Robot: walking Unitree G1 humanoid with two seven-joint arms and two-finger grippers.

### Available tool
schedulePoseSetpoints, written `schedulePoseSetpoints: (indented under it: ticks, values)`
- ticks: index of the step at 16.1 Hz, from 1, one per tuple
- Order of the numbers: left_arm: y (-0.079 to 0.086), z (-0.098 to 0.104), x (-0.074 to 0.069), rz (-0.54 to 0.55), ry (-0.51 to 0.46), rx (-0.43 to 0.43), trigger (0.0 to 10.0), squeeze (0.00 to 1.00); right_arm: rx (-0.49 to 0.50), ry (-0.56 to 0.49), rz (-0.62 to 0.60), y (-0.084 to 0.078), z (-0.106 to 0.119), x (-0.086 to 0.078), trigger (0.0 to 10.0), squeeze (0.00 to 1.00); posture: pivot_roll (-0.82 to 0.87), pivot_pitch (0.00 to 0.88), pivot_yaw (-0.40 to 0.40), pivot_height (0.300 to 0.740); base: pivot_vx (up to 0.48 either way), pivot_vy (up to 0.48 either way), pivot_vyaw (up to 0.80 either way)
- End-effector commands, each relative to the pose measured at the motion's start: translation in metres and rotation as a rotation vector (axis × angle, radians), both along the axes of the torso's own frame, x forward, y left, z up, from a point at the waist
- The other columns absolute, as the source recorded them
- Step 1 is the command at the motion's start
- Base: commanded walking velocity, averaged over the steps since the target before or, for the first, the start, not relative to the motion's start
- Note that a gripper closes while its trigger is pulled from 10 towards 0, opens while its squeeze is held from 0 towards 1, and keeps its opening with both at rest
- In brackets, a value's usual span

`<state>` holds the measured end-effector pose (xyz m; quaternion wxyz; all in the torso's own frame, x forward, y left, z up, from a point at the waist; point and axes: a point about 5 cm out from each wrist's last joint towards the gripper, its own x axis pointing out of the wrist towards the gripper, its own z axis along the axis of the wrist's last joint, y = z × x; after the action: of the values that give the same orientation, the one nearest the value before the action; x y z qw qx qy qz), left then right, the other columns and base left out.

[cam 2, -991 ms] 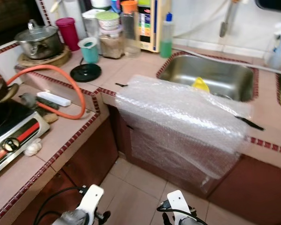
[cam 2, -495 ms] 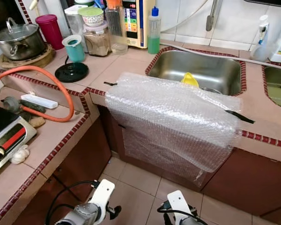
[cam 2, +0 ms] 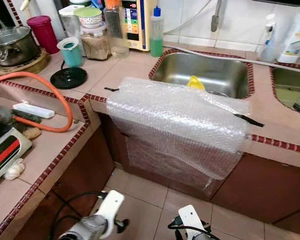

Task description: Kitchen organization

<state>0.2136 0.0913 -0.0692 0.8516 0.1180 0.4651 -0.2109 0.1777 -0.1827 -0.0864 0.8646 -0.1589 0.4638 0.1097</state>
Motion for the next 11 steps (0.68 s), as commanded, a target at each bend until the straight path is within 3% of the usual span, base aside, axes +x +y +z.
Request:
schedulePoseSetpoints:
  ticks: [1, 6, 11]
  values:
    - [-0.0007, -0.0023, -0.0042, -0.018, 0.012, -0.001, 10.0, 0.00, 0.001, 0.010, 0.013, 0.0022, -0.0016, -0.0030, 10.0, 0.00, 0.01, 0.000, 0.060, 0.740, 0.000, 0.000, -0.71]
    - [0.0025, -0.0035, -0.0055, -0.019, 0.020, 0.015, 10.0, 0.00, 0.004, 0.012, 0.016, 0.0025, -0.0020, -0.0038, 10.0, 0.00, 0.02, 0.000, 0.060, 0.740, 0.000, 0.000, -0.66]
    - [0.0075, -0.0053, -0.0076, 0.018, 0.025, 0.019, 10.0, 0.00, 0.025, 0.007, 0.019, 0.0052, -0.0009, -0.0010, 10.0, 0.00, 0.05, 0.000, 0.039, 0.740, 0.000, 0.000, 0.00]
